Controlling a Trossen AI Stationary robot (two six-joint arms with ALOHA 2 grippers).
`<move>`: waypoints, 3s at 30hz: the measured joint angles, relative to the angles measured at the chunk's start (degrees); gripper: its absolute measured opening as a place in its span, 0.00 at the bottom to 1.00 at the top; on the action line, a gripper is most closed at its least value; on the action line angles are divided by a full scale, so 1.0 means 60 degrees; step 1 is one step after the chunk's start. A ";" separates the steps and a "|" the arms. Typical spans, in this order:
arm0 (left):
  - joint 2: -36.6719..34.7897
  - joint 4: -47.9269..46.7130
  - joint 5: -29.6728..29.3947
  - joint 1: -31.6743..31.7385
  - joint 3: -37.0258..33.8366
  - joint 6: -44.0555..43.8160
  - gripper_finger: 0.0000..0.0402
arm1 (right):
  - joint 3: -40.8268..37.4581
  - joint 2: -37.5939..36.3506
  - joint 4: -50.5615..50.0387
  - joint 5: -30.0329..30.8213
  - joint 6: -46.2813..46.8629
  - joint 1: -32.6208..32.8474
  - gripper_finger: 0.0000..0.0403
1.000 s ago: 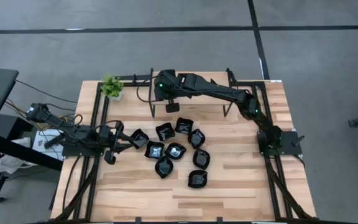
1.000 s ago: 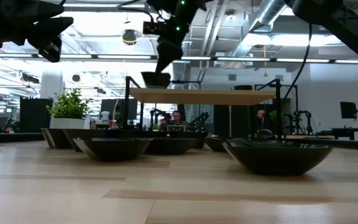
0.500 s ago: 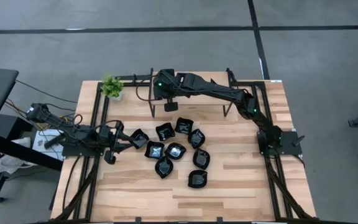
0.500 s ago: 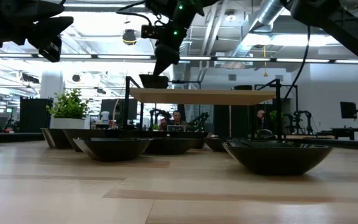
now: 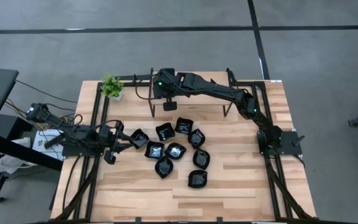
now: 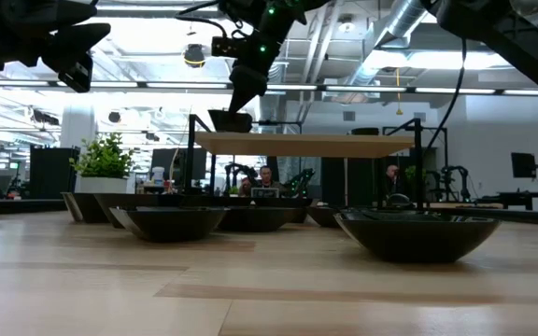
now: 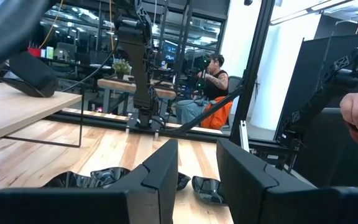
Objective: Pick & Place Mini shaped plates
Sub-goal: Put the black distorted square plate on the shelf, then stack the black distorted square plate on top of the black distorted square plate on the shelf
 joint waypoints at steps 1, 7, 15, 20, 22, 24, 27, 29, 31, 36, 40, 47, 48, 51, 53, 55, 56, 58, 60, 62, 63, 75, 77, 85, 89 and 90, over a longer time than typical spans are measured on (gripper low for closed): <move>0.0000 0.0007 0.0000 0.0000 0.0000 0.0000 0.28 | 0.0000 0.0000 0.0005 -0.0001 0.0000 0.0000 0.02; 0.0000 0.0051 0.0000 -0.0001 -0.0002 0.0000 0.28 | 0.0000 0.0000 -0.0007 -0.0006 0.0167 0.0000 0.05; 0.0000 0.0084 0.0000 -0.0001 0.0000 0.0000 0.28 | 0.0000 0.0000 -0.0046 -0.0020 0.0252 0.0000 0.13; 0.0000 0.0112 0.0000 -0.0001 0.0000 -0.0001 0.28 | -0.0001 -0.0058 -0.0110 0.0000 0.0202 0.0085 0.18; 0.0000 0.0119 0.0000 -0.0001 -0.0004 -0.0001 0.28 | -0.0004 -0.0229 -0.0307 -0.0003 0.0179 0.0166 0.18; 0.0002 0.0120 0.0000 -0.0004 -0.0001 -0.0002 0.28 | -0.0004 -0.0583 -0.0702 -0.0012 0.0226 0.0255 0.18; 0.0004 0.0124 0.0000 0.0000 -0.0004 0.0000 0.28 | 0.0004 -0.1183 -0.1598 -0.0537 0.0697 0.0367 0.18; 0.0000 0.0133 0.0000 -0.0002 -0.0001 0.0000 0.28 | 0.0004 -0.1592 -0.2575 -0.1640 0.0932 0.0390 0.18; 0.0004 0.0145 0.0000 -0.0003 -0.0002 0.0000 0.28 | 0.0003 -0.2002 -0.3407 -0.2833 0.1238 0.0382 0.18; 0.0000 0.0186 0.0000 -0.0003 -0.0004 -0.0004 0.28 | -0.0742 -0.3143 -0.4046 -0.4242 0.1929 0.0653 0.17; 0.0002 0.0208 0.0000 -0.0002 -0.0002 0.0000 0.28 | -0.2327 -0.4302 -0.3716 -0.4265 0.2193 0.1154 0.17; 0.0000 0.0515 -0.0001 0.0000 -0.0004 -0.0002 0.28 | -0.7364 -0.7199 -0.0399 -0.4258 0.3006 0.1706 0.17; 0.0000 0.0529 0.0000 -0.0001 -0.0003 0.0000 0.28 | -0.8260 -0.7668 0.0326 -0.4259 0.3165 0.1754 0.17; 0.0004 0.0619 0.0000 -0.0004 -0.0004 0.0000 0.28 | -1.0798 -0.9023 0.2369 -0.4254 0.3723 0.1913 0.17; 0.0000 0.0743 0.0000 0.0000 -0.0002 -0.0097 0.28 | -1.2364 -0.9856 0.3693 -0.4091 0.4182 0.2072 0.17; 0.0003 0.0839 -0.0001 0.0000 -0.0004 -0.0202 0.28 | -1.3872 -1.0594 0.5167 -0.3803 0.4619 0.2332 0.17; 0.0001 0.0892 -0.0001 0.0000 -0.0003 -0.0211 0.28 | -1.4561 -1.0918 0.5892 -0.3643 0.4831 0.2497 0.17; 0.0004 0.0938 -0.0009 0.0004 0.0000 -0.0246 0.28 | -1.5833 -1.1444 0.7463 -0.3205 0.5422 0.2892 0.17; 0.0145 0.0893 -0.0185 0.0061 0.0054 -0.0252 0.28 | -1.6811 -1.1773 0.8743 -0.2759 0.5955 0.3325 0.17; 0.0511 0.0716 -0.0324 0.0247 0.0337 -0.0259 0.28 | -1.7490 -1.1952 0.9620 -0.2409 0.6198 0.3762 0.17; 0.0756 0.0288 -0.0333 0.0372 0.0616 -0.0289 0.28 | -1.7742 -1.1997 0.9973 -0.2227 0.6229 0.3973 0.17; 0.4733 -0.8739 0.0499 0.1815 0.4824 -0.2719 0.28 | -1.8597 -1.1671 1.1098 -0.1418 0.6254 0.5309 0.17; 0.4932 -0.8779 0.0503 0.2031 0.4914 -0.2761 0.28 | -1.8608 -1.1575 1.1269 -0.1418 0.6258 0.5459 0.17; 0.4947 -1.0007 0.0976 0.3823 0.4914 -0.5215 0.28 | -1.8600 -1.1413 1.1507 -0.1422 0.6321 0.5939 0.17; 0.5103 -1.0540 0.1784 0.4671 0.4734 -0.5681 0.28 | -1.8600 -1.1413 1.1538 -0.1422 0.6331 0.6079 0.17; 0.5158 -1.0543 0.1984 0.4813 0.4630 -0.5691 0.28 | -1.8600 -1.1413 1.1538 -0.1422 0.6331 0.6094 0.17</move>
